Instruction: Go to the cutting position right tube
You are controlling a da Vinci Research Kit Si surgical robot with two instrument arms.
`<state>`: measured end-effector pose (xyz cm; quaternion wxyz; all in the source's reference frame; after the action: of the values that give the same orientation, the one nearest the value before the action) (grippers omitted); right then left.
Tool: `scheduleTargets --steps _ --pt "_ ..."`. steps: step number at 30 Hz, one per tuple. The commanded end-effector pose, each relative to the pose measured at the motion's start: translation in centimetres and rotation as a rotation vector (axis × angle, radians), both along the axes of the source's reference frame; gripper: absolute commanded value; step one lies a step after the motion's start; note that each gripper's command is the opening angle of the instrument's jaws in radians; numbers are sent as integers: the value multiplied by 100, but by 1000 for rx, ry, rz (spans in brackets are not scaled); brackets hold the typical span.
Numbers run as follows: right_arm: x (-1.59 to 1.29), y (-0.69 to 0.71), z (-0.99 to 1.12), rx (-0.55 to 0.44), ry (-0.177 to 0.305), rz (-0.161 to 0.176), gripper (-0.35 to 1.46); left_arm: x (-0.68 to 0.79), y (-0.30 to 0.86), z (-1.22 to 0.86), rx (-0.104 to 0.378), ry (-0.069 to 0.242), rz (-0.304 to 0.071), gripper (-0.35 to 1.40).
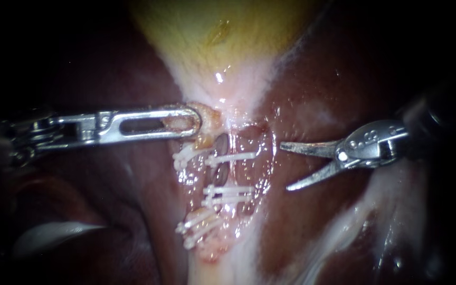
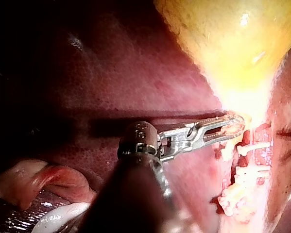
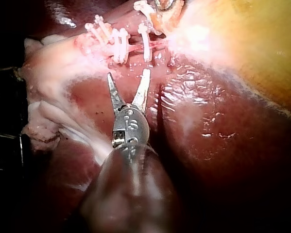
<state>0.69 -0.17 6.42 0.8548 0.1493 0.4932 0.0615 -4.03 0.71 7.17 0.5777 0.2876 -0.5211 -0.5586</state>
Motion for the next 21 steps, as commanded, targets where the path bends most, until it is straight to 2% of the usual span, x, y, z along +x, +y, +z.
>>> scheduleTargets --steps 1,6,10,13,17,21 --pt "0 0 0 0 0 2 144 0 0 -1 0 0 0 -35" --pt "0 0 0 0 0 2 144 5 2 -8 4 -2 2 -35" --pt "0 0 0 0 0 2 144 20 8 -27 16 -5 11 -35" --pt "0 -1 0 0 0 2 144 34 14 -47 23 -20 -11 -35" --pt "1 -1 0 0 0 2 144 49 19 -71 5 -23 -27 -35" --pt "3 -1 -1 1 2 1 144 55 20 -81 0 -29 -34 -35"
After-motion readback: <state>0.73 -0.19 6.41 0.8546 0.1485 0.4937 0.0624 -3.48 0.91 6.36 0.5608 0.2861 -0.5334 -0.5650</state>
